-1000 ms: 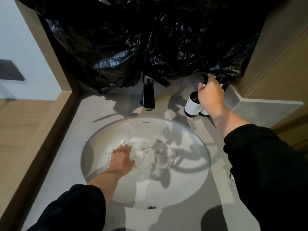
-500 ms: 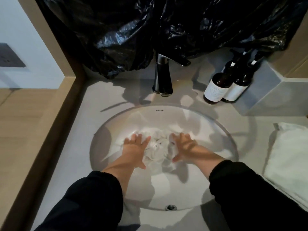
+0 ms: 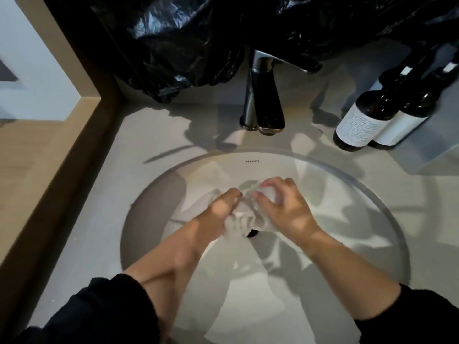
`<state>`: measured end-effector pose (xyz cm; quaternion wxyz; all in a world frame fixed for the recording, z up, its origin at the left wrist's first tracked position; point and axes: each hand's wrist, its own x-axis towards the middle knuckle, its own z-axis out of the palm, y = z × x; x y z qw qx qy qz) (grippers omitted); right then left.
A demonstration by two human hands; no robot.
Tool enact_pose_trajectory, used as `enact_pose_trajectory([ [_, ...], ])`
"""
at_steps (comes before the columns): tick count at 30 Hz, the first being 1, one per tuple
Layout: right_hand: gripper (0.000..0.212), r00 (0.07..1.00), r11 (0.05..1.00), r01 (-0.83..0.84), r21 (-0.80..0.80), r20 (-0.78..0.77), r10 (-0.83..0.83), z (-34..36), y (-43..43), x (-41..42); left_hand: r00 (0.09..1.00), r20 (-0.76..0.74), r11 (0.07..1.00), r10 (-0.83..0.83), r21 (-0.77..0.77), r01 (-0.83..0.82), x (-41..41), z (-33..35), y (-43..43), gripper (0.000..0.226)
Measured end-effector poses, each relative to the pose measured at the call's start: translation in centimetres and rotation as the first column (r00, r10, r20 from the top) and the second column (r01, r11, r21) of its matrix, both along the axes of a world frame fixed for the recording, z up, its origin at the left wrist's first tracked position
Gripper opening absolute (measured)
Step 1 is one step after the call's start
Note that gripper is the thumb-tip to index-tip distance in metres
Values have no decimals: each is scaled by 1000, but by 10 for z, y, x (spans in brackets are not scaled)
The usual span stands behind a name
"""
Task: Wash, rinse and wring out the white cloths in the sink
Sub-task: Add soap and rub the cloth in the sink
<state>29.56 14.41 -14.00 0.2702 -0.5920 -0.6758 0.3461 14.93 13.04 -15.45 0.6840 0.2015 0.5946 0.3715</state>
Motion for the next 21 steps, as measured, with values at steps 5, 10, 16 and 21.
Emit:
enact_pose_trajectory([
  [5, 18, 961, 986, -140, 92, 254, 113, -31, 0, 0, 995, -71, 978, 73, 202, -58, -8, 0, 1, 14],
  [10, 31, 873, 992, 68, -109, 488, -6, -46, 32, 20, 395, -912, 858, -113, 111, 502, -30, -2, 2, 25],
  [16, 33, 774, 968, -29, -248, 608, 178, -57, 14, 19, -148, -856, 614, -495, -465, 637, -19, -32, -26, 88],
  [21, 24, 978, 978, 192, -83, 101, -183, -31, 23, 29, -62, -833, 548, -549, -415, 726, -29, -36, -21, 108],
])
